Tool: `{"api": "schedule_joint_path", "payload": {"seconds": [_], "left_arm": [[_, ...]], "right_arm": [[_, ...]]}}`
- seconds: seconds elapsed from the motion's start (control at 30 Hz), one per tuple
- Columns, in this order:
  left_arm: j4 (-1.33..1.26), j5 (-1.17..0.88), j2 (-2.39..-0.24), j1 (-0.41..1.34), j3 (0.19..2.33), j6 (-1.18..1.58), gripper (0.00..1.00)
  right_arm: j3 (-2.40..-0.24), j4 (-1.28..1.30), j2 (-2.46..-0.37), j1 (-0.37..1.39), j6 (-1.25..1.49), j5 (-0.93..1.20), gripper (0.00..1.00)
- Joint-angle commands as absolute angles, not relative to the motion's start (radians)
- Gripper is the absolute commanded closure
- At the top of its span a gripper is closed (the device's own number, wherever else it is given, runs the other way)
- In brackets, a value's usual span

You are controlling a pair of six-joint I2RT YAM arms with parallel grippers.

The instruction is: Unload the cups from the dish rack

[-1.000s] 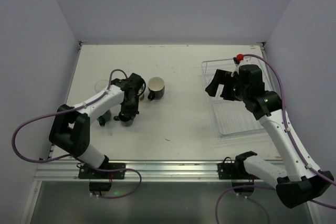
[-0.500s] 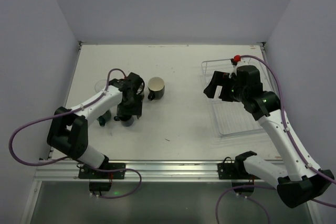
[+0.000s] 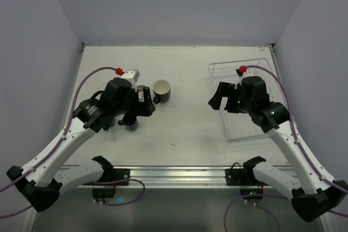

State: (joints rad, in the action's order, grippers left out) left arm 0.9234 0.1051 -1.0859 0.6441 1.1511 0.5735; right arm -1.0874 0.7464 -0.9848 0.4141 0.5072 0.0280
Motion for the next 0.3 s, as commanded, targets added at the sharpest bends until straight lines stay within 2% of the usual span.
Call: {"api": "schedule_joint_path", "payload": {"seconds": [0.0, 0.27], "left_arm": [[0.741, -0.020, -0.946, 0.646, 1.070, 0.641, 0.05], [0.453, -0.089, -0.715, 0.646, 0.817, 0.716, 0.02]], "right_arm": [[-0.990, 0.701, -0.884, 0.422, 0.578, 0.119, 0.01], [-0.709, 0.552, -0.655, 0.431, 0.698, 0.256, 0.01]]}}
